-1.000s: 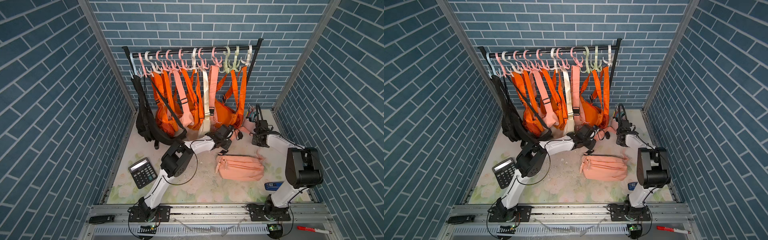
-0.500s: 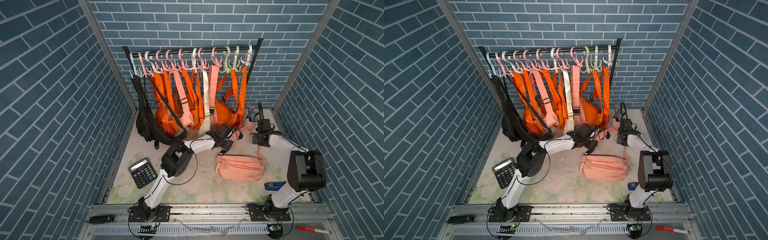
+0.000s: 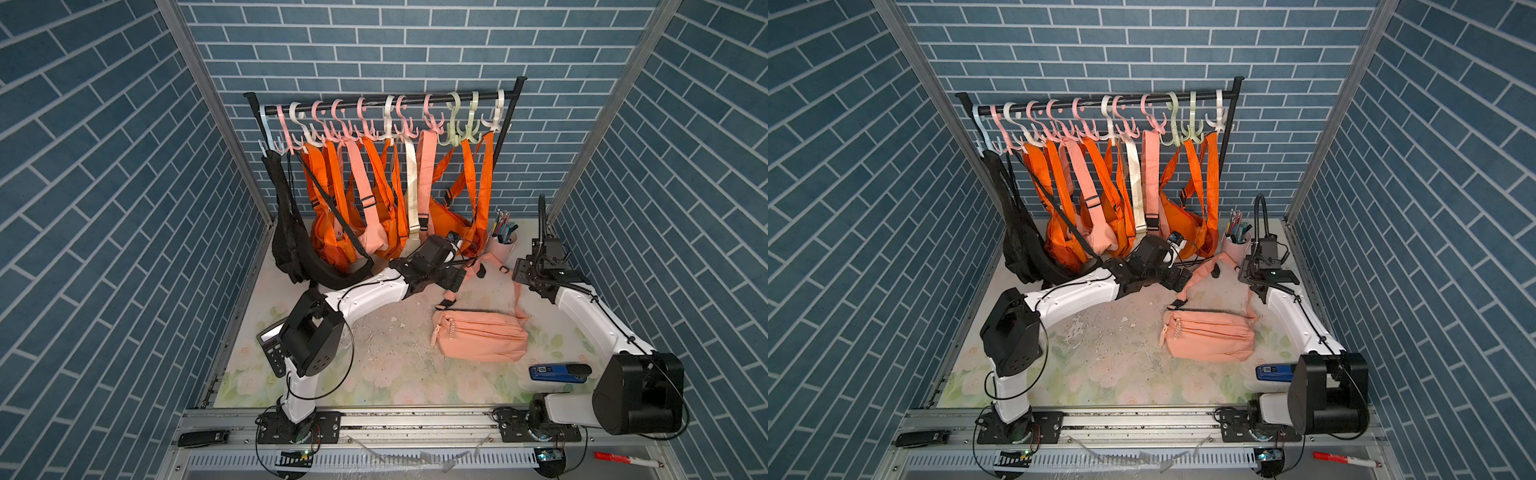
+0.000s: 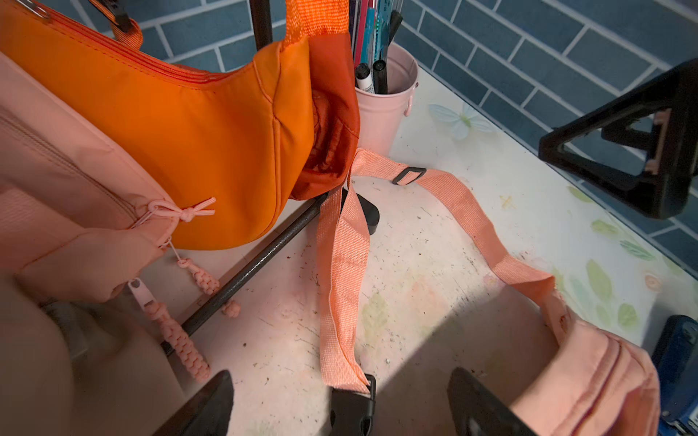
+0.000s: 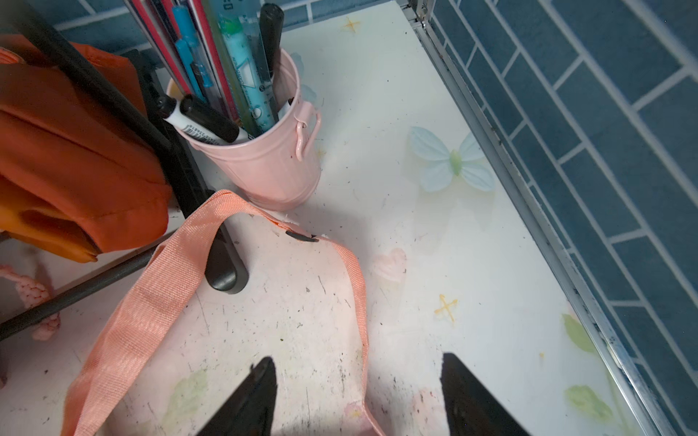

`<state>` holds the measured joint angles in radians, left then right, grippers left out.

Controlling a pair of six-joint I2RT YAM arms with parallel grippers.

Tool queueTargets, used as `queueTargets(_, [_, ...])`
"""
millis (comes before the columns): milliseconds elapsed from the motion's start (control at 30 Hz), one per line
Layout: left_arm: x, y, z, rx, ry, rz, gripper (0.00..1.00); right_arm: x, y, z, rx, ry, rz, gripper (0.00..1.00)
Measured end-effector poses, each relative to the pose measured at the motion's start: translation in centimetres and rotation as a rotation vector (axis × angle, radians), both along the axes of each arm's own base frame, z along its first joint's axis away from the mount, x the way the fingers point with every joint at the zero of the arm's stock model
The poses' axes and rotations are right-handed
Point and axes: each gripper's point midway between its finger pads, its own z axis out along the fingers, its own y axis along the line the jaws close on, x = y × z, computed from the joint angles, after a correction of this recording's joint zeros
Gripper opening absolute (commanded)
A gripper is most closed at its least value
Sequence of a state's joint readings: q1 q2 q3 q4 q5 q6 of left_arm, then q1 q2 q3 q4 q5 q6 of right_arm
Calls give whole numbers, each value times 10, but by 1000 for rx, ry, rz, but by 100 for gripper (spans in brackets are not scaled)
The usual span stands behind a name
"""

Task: Take the bag off the hook
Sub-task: Place the bag at the center of the board, then pick up the bag from the hook.

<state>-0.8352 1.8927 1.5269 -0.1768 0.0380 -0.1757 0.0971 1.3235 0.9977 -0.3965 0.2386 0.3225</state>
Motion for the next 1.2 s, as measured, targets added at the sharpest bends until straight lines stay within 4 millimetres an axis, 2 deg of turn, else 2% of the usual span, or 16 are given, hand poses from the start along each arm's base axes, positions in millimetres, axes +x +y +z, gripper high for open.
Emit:
queueTargets(233, [-18, 23, 33, -59, -32, 24, 92, -22, 1, 25, 9, -55, 19, 71])
queueTargets(500, [-44, 56, 95, -161, -118, 41, 95, -46, 10, 70, 49, -179, 85, 73])
queueTargets(600, [-55, 71, 111, -183, -149, 53, 95, -55, 14, 82, 68, -213, 106, 73])
queueTargets(767, [-72, 98, 122, -188, -185, 76, 95, -64, 22, 92, 105, -241, 151, 72])
queueTargets(933, [-93, 128, 126, -179, -200, 101, 95, -68, 44, 98, 188, -246, 251, 70])
queueTargets(1200, [-130, 179, 134, -153, -222, 123, 98, -61, 79, 134, 325, -323, 403, 60])
